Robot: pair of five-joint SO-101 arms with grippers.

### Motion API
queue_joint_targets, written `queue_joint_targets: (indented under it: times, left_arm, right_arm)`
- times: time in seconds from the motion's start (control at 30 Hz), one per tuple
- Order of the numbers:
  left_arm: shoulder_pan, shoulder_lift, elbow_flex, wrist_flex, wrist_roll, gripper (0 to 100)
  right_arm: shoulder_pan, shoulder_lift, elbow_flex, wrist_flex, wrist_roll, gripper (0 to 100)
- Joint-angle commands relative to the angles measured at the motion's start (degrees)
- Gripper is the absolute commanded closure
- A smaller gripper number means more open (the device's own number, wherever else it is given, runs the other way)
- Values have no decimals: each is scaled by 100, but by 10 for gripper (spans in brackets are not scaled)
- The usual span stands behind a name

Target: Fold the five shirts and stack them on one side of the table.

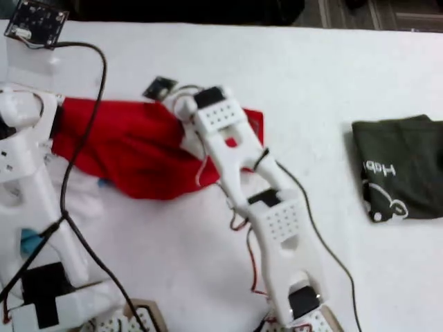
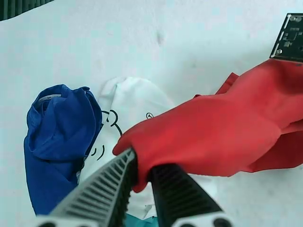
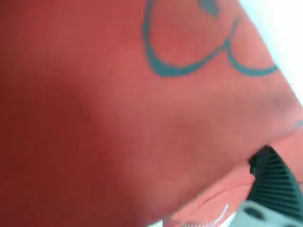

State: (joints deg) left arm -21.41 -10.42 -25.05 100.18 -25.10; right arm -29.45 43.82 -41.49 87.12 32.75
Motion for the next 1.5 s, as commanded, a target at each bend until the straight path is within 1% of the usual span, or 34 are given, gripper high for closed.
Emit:
queue_joint_targets:
  times: [0.0, 0.1, 0.23, 0.57, 0.67, 0.77, 0.9, 0.97, 1.0, 1.03, 1.07, 1.13, 1.2, 1.37, 1.4, 1.47]
  left_arm:
    - [-13, -198, -26, -35, 9, 976]
    - [-13, -198, -26, -35, 18, 976]
    - [13, -189, -26, -35, 26, 976]
    - [22, -189, -26, -35, 26, 976]
    - [22, -189, -26, -35, 26, 976]
    - [22, -198, -44, -35, 26, 976]
    - [22, -242, -79, -35, 26, 976]
    - [22, -242, -79, -35, 26, 976]
    - [22, -242, -79, -35, 26, 976]
    - [22, -242, -79, -35, 26, 976]
    - [22, -242, -79, -35, 26, 976]
    - [22, -251, -79, -35, 26, 976]
    - [22, -251, -79, -35, 26, 976]
    - [22, -251, -79, -35, 26, 976]
    - [22, -251, -79, -35, 26, 976]
    - [22, -251, -79, -35, 26, 976]
  right_arm:
    - [40, -92, -580, 611, -35, 635]
    - [242, -84, -1213, 1059, -44, 635]
    - [435, -31, -1626, 1095, -9, 635]
    - [154, 180, -1231, 1112, 9, 644]
    - [119, 145, -1011, 1112, 35, 737]
    - [198, 4, -835, 1156, 484, 803]
    - [356, -813, -70, 1165, 914, 852]
    - [374, -1323, 475, 1156, 1046, 922]
    - [382, -1587, 756, 1147, 1064, 976]
    - [382, -1824, 1020, 1147, 1081, 987]
    - [382, -2026, 1257, 1138, 1090, 964]
    - [391, -2431, 1705, 1138, 1099, 981]
    - [409, -2747, 2031, 1138, 1099, 977]
    - [382, -3116, 2224, 1130, 1055, 967]
    - [365, -3116, 2207, 1121, 1046, 944]
    - [330, -3108, 2224, 919, 993, 850]
